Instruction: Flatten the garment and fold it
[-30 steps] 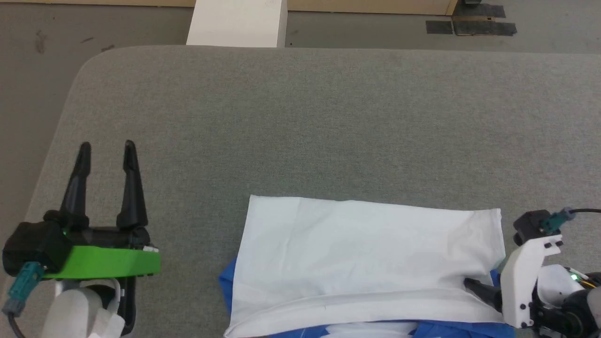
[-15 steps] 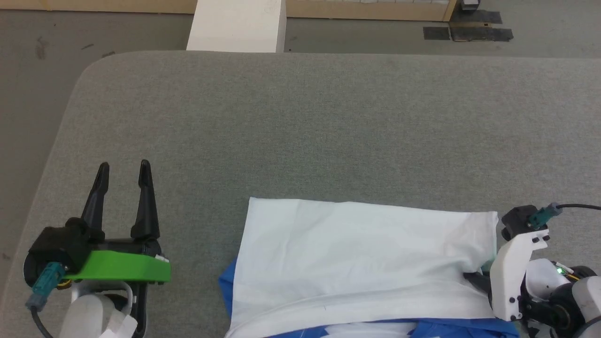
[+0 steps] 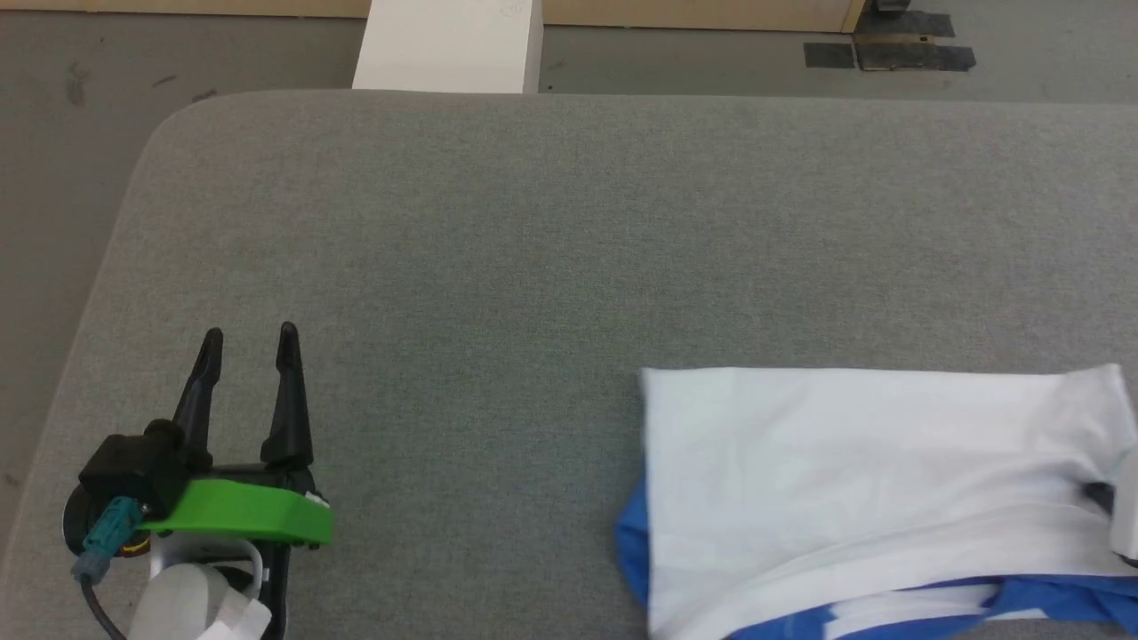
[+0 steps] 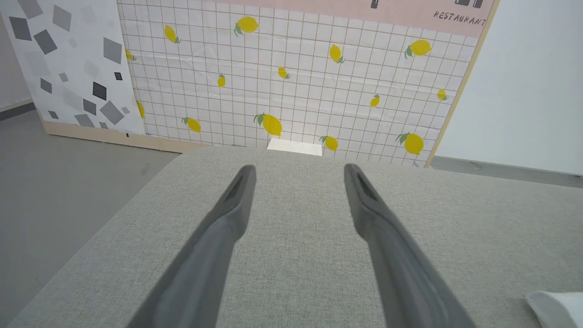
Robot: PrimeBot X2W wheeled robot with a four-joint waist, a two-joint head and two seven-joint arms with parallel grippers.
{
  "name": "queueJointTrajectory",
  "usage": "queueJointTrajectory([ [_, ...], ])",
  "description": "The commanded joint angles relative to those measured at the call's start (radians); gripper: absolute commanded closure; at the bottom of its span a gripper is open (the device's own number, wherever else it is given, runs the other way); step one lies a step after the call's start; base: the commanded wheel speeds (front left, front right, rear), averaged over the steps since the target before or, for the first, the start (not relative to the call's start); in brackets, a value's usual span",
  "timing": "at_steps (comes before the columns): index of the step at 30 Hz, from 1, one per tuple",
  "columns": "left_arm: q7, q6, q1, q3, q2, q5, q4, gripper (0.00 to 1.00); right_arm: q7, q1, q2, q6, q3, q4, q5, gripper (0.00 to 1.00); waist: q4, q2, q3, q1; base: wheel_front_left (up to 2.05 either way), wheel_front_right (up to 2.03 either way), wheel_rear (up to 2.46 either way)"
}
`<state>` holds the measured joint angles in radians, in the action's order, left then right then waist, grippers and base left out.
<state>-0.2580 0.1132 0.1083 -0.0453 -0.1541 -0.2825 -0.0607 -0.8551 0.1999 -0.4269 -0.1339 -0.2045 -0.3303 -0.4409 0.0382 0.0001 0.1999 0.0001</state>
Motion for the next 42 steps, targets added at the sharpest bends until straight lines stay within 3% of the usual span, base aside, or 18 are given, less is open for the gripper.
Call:
queueJointTrajectory([
  [1, -0.004, 0.003, 0.01, 0.001, 0.003, -0.001, -0.005, 0.0, -0.012, 0.006, -0.003, 0.003, -0.028, -0.011, 0.047, 1.0, 0.0, -0.0001, -0.001, -0.0001, 0.0, 0.0, 0.0],
  [4, -0.004, 0.003, 0.003, 0.002, 0.001, -0.002, -0.014, 0.0, -0.036, 0.007, 0.01, 0.003, -0.06, 0.008, 0.126, 1.0, -0.004, -0.0001, -0.014, -0.0001, 0.0, 0.0, 0.0],
  [8, -0.004, 0.0, -0.006, 0.002, 0.003, -0.006, -0.024, 0.0, -0.101, -0.011, -0.018, 0.003, 0.015, 0.11, 0.157, 1.0, -0.014, -0.0001, -0.036, -0.0001, 0.0, 0.0, 0.0],
  [16, -0.004, -0.009, -0.022, 0.004, 0.01, -0.013, -0.036, 0.0, -0.33, -0.05, -0.068, 0.003, 0.178, 0.45, 0.049, 1.0, -0.044, -0.0001, -0.081, -0.0001, 0.0, 0.0, 0.0],
  [22, -0.003, -0.012, -0.027, 0.01, 0.011, -0.019, -0.04, 0.0, -0.409, -0.039, -0.024, 0.003, 0.302, 0.615, -0.034, 1.0, -0.052, -0.0001, -0.095, -0.0001, 0.0, 0.0, 0.0],
  [27, -0.002, -0.01, -0.027, 0.018, 0.01, -0.026, -0.042, 0.0, -0.362, -0.006, 0.054, 0.003, 0.41, 0.595, -0.051, 1.0, -0.041, -0.0001, -0.091, -0.0001, 0.0, 0.0, 0.0],
  [32, 0.0, -0.008, -0.028, 0.028, 0.01, -0.035, -0.047, 0.0, -0.275, 0.032, 0.125, 0.003, 0.508, 0.485, -0.043, 1.0, -0.018, -0.0001, -0.081, -0.0001, 0.0, 0.0, 0.0],
  [42, 0.0, -0.005, -0.017, 0.041, 0.007, -0.045, -0.054, 0.0, -0.135, 0.093, 0.233, 0.003, 0.594, 0.27, -0.032, 1.0, 0.024, -0.0001, -0.054, -0.0001, 0.0, 0.0, 0.0],
])
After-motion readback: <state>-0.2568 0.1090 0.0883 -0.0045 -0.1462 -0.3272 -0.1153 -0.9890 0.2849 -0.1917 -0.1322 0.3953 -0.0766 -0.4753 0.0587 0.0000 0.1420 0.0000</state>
